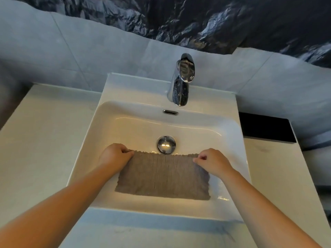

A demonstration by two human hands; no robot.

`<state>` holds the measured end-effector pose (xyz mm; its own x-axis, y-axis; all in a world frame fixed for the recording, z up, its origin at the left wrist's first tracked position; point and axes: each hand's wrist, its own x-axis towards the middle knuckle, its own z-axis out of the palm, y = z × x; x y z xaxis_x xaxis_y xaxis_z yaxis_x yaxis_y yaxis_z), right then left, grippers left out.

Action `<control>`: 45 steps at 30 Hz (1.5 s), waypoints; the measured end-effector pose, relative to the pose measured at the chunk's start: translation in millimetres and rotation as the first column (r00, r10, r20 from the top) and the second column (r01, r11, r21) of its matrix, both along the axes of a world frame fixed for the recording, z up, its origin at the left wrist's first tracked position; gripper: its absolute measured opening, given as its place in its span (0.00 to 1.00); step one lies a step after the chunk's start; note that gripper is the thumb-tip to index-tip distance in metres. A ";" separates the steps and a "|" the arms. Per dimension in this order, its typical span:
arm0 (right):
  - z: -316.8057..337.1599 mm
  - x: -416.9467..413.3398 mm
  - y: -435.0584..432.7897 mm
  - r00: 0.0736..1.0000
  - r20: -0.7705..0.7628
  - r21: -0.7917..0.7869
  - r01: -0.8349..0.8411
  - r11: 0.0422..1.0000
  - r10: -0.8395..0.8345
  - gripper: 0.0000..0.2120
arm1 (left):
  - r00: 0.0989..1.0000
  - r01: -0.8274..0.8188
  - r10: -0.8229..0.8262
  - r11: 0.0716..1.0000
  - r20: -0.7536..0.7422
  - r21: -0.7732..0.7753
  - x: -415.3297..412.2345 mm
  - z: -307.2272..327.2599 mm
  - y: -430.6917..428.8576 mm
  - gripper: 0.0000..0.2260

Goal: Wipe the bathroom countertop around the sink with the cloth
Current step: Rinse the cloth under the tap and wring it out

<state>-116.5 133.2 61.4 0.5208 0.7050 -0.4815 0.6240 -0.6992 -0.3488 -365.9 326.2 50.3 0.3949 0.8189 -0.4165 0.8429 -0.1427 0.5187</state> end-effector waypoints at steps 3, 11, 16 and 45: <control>-1.1 4.0 3.5 0.999 0.039 -0.001 0.019 1.000 -0.018 0.15 | 0.999 -0.021 0.021 1.000 -0.033 -0.006 2.9 -1.6 3.9 0.12; -6.1 1.2 7.8 0.978 0.195 0.062 -0.082 0.995 0.069 0.12 | 0.971 0.228 -0.192 0.918 -0.142 0.324 1.6 -5.6 -2.3 0.12; -8.2 -1.6 7.8 0.945 0.253 0.040 -0.222 0.974 0.205 0.07 | 0.858 0.511 -0.461 0.813 -0.226 0.280 10.0 -4.6 4.5 0.12; 55.0 -138.8 113.9 0.659 -0.697 0.010 0.403 0.915 -0.283 0.01 | 0.966 0.061 -0.122 0.965 0.228 0.257 -84.6 67.0 26.1 0.07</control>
